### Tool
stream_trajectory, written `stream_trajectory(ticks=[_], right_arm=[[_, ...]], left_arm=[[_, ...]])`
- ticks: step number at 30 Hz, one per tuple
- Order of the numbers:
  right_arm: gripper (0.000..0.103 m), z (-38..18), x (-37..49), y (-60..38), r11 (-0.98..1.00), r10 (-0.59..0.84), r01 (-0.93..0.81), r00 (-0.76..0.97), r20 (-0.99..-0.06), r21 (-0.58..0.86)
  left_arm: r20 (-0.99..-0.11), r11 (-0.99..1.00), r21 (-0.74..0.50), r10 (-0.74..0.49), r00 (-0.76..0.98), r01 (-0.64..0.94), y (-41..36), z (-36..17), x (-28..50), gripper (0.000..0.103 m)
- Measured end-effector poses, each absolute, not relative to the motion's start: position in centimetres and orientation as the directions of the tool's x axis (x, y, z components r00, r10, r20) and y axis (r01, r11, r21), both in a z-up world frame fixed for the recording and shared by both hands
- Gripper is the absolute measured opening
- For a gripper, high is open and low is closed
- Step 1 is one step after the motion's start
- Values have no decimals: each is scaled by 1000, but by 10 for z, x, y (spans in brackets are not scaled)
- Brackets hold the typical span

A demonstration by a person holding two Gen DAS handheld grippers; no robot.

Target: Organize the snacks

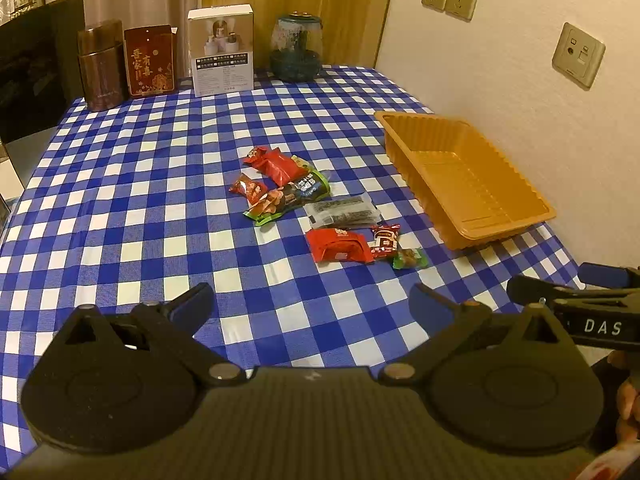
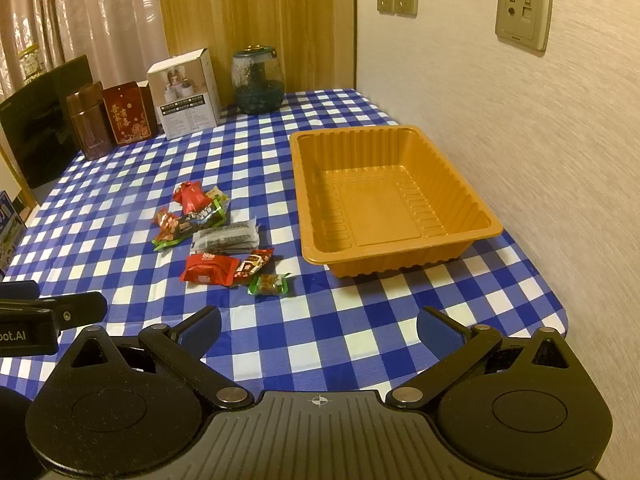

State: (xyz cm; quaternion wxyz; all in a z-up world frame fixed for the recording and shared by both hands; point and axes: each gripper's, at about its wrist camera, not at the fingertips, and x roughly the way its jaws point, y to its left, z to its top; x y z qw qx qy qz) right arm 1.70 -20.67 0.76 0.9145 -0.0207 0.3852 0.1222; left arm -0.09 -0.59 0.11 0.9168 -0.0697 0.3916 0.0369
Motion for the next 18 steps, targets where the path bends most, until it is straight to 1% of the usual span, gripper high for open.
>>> stream_trajectory(ticks=[18], right_arm=[[103,7,17,-206,969,209,-239,673,-710,58]], left_arm=[[-724,987,-104,10,690,-123,-6,1,-1,103]])
